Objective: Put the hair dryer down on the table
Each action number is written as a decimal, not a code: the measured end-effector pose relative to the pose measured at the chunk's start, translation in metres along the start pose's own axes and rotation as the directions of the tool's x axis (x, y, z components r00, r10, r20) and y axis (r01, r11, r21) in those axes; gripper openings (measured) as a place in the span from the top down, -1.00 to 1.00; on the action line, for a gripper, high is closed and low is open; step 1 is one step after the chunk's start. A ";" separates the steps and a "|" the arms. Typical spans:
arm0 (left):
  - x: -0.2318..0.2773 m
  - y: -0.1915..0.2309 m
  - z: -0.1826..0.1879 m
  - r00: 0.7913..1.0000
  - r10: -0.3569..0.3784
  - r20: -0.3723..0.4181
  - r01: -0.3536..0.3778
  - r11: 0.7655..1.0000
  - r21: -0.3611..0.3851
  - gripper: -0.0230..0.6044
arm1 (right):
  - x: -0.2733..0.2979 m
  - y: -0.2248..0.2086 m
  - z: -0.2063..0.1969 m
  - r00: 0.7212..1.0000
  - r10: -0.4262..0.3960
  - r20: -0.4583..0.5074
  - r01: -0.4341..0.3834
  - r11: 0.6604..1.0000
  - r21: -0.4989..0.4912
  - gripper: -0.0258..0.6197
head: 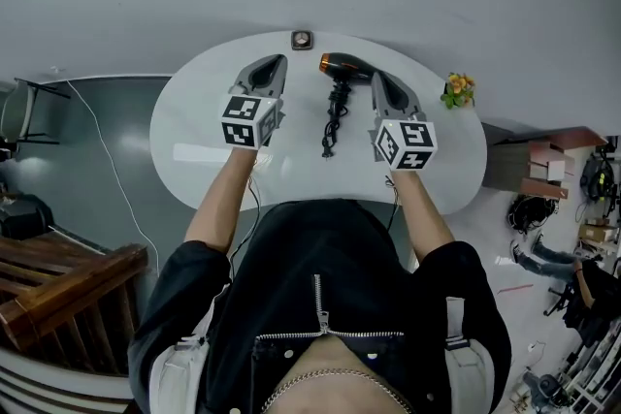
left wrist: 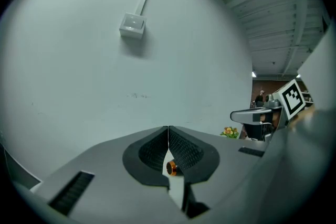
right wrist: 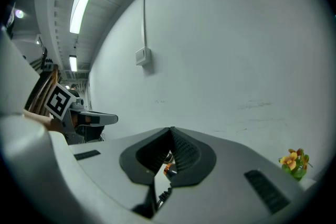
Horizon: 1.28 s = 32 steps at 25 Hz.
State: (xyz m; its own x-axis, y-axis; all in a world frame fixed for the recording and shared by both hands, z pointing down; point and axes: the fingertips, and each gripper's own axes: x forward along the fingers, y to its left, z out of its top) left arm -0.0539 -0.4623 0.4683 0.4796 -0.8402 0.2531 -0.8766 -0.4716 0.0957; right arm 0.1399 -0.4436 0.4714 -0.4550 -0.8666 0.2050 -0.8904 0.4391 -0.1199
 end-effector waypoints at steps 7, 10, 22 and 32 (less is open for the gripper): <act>-0.025 0.015 0.034 0.996 0.041 0.082 -0.043 0.999 0.025 0.86 | 0.008 -0.001 0.026 0.998 0.005 0.061 -0.003 1.000 -0.023 0.91; -0.027 0.017 0.037 0.995 0.045 0.090 -0.048 0.999 0.022 0.86 | 0.010 -0.001 0.031 0.997 0.010 0.071 -0.008 0.999 -0.035 0.91; -0.022 0.016 0.026 0.997 0.046 0.068 -0.047 0.999 0.022 0.86 | 0.012 -0.011 0.032 0.997 0.002 0.083 0.002 0.999 -0.044 0.91; -0.019 0.017 0.016 0.998 0.045 0.049 -0.045 0.999 -0.003 0.86 | 0.013 -0.010 0.023 0.998 0.004 0.065 -0.002 0.999 -0.034 0.91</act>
State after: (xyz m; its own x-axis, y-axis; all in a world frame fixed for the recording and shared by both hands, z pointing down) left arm -0.0772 -0.4589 0.4501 0.4414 -0.8724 0.2100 -0.8972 -0.4329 0.0875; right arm 0.1432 -0.4651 0.4527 -0.4567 -0.8783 0.1414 -0.8895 0.4484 -0.0875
